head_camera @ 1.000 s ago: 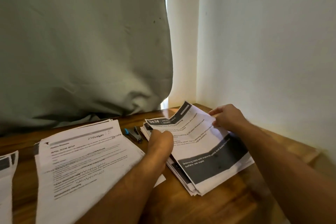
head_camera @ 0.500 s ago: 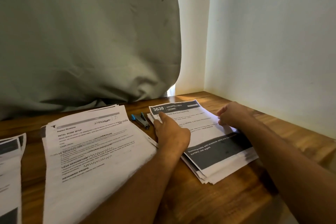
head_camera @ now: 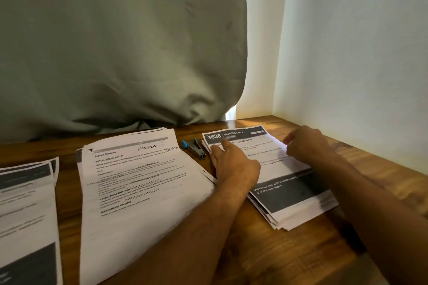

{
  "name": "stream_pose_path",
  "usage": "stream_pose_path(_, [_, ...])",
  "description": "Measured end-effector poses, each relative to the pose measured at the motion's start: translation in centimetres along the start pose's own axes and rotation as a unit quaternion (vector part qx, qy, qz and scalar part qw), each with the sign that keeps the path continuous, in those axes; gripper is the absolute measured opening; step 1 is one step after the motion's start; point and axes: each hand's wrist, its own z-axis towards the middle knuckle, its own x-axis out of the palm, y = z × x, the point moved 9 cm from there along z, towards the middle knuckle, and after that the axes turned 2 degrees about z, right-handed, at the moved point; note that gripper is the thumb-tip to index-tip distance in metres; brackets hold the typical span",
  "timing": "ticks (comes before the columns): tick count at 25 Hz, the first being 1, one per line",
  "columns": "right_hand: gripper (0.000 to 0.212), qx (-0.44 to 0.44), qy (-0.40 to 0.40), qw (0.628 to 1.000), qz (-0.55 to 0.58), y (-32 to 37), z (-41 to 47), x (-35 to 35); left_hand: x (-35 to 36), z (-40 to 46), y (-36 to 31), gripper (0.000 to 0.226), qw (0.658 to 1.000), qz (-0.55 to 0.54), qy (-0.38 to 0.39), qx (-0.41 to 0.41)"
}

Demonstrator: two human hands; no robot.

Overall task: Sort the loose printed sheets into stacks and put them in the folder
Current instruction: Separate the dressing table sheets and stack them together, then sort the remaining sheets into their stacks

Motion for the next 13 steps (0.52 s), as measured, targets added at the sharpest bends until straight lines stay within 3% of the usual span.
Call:
stream_pose_path(7, [0.027,-0.128,0.01,0.985,0.116,9.0,-2.6,0.6,-3.7,-0.3,-0.6,0.071,0.998,-0.029,-0.037,0.039])
stream_pose_path(13, [0.022,-0.216,0.046,0.959,0.176,20.4,-6.6,1.4,-15.1,0.3,3.4,0.071,0.989,0.102,-0.059,0.09])
